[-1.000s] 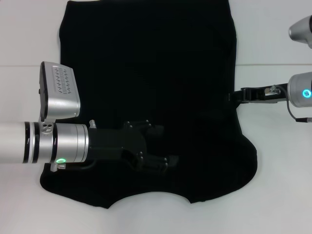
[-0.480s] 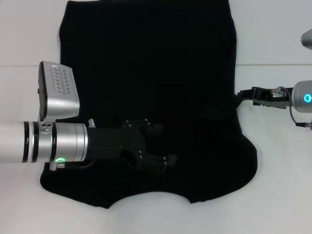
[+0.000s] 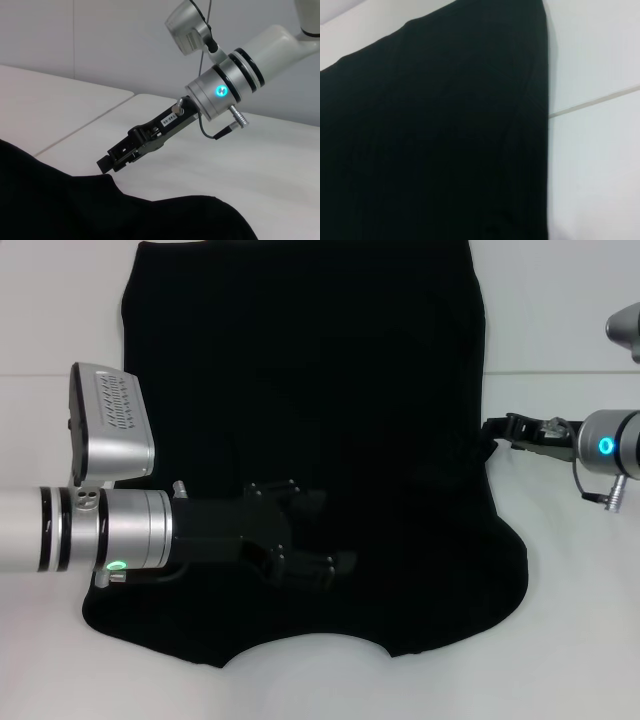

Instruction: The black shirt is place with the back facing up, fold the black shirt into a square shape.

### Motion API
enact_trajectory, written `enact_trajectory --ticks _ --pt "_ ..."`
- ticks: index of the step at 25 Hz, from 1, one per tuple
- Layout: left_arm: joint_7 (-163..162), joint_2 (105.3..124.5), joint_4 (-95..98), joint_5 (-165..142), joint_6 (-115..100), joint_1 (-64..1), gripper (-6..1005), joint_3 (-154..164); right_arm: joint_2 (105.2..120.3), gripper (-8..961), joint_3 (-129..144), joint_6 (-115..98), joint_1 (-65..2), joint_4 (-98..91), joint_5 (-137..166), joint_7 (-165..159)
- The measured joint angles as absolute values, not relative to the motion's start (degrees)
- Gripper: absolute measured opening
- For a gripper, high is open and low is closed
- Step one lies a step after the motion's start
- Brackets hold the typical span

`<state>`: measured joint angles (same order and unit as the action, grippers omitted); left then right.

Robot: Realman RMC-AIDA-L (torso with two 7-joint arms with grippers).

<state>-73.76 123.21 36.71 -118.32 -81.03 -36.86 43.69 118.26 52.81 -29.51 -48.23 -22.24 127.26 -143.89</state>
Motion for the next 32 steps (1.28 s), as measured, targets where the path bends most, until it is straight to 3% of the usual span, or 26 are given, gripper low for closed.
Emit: enact_trajectory --ticks 7,21,26,32 --pt "-73.79 123.22 37.29 -118.39 -81.04 -36.83 935 43.68 119.47 527 52.73 -28.07 -48.25 -22.13 127.26 -143.75" --pt "-73.89 122.78 37.53 -118.43 -81.04 -36.82 935 43.68 119.52 474 53.05 -28.83 -48.07 -20.86 119.60 -136.70" --pt "-73.91 122.78 37.53 -118.43 -81.04 -36.82 935 43.67 119.52 254 53.07 -30.12 -48.01 -20.44 114.94 -131.99" --pt "-73.92 122.78 37.53 -118.47 -81.04 -36.82 935 43.59 119.52 86 53.15 -30.40 -48.01 -20.42 114.19 -130.84"
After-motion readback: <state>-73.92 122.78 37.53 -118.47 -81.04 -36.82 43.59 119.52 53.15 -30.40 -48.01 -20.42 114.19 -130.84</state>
